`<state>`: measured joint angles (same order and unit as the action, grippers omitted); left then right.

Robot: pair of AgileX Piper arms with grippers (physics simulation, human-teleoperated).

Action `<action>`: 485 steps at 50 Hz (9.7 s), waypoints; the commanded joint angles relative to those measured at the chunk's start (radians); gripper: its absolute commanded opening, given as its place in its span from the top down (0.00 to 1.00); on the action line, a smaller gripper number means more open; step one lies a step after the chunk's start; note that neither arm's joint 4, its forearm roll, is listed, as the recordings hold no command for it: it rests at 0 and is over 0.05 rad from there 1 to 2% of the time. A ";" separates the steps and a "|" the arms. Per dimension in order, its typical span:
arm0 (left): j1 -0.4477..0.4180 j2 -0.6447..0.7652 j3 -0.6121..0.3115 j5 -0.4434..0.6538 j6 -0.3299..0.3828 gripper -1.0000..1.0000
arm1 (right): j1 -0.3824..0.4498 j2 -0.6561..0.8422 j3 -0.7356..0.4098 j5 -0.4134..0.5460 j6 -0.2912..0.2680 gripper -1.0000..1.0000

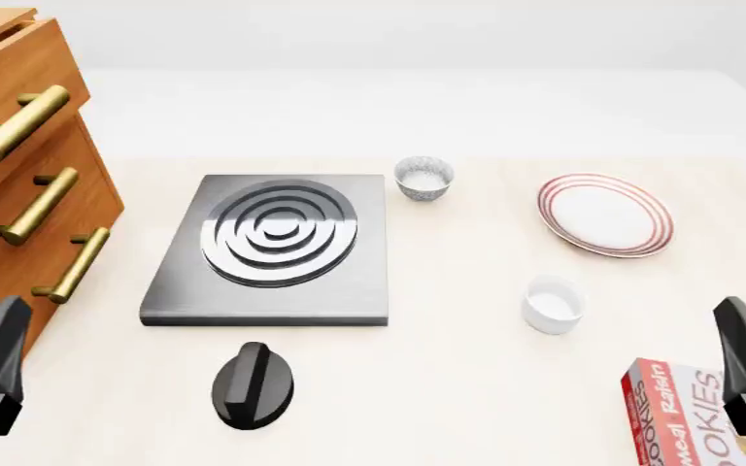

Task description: Pick the akita bowl next to the cookies box and place it on the plate.

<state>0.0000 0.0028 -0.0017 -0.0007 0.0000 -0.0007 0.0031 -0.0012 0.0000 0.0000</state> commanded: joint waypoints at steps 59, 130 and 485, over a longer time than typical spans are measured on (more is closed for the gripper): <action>0.000 0.004 -0.003 -0.001 0.000 0.00 | -0.031 0.259 -0.590 0.516 -0.045 0.00; 0.000 0.004 -0.003 -0.001 0.000 0.00 | -0.352 0.898 -1.126 0.862 -0.123 0.00; 0.000 0.004 -0.003 -0.001 0.000 0.00 | -0.924 2.261 -1.658 0.636 -0.461 1.00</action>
<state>0.0000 0.0073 -0.0043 -0.0017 0.0000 -0.9042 2.2536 -1.7145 0.6681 -0.4209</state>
